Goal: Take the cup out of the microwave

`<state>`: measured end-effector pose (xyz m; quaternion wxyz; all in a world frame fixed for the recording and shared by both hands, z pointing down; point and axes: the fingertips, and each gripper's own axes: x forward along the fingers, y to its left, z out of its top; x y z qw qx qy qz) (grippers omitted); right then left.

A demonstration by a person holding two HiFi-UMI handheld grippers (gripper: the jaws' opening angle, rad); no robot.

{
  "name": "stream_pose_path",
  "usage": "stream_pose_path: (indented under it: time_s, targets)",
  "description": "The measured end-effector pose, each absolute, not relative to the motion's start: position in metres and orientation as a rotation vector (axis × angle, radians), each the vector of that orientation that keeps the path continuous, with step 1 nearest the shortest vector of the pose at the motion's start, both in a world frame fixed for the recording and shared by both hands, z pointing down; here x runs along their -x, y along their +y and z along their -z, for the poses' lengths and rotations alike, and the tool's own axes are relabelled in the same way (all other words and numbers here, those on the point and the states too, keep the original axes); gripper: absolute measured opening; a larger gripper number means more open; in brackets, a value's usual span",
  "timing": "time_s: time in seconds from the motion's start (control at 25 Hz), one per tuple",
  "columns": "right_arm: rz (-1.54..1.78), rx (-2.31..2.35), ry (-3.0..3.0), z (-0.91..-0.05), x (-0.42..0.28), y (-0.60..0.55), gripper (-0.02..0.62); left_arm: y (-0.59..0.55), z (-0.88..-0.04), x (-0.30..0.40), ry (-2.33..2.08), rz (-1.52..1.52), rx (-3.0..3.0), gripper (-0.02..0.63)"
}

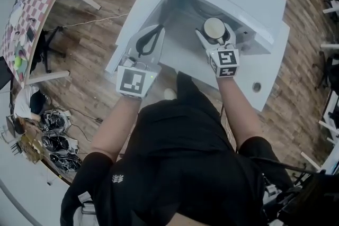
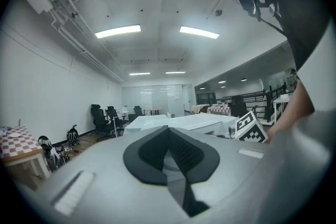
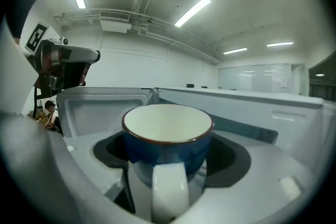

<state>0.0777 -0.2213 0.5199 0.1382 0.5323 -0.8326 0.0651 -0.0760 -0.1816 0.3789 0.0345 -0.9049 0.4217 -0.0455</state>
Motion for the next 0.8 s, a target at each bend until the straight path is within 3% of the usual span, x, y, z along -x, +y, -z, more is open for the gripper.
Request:
stream_pose_path:
  time_s: [0.8]
  targets:
    - [-0.142, -1.506, -2.461, -0.421, -0.073, -0.209, 0.403, -0.186, -0.306, 0.096, 1.283, 0.109, 2.702, 0.003]
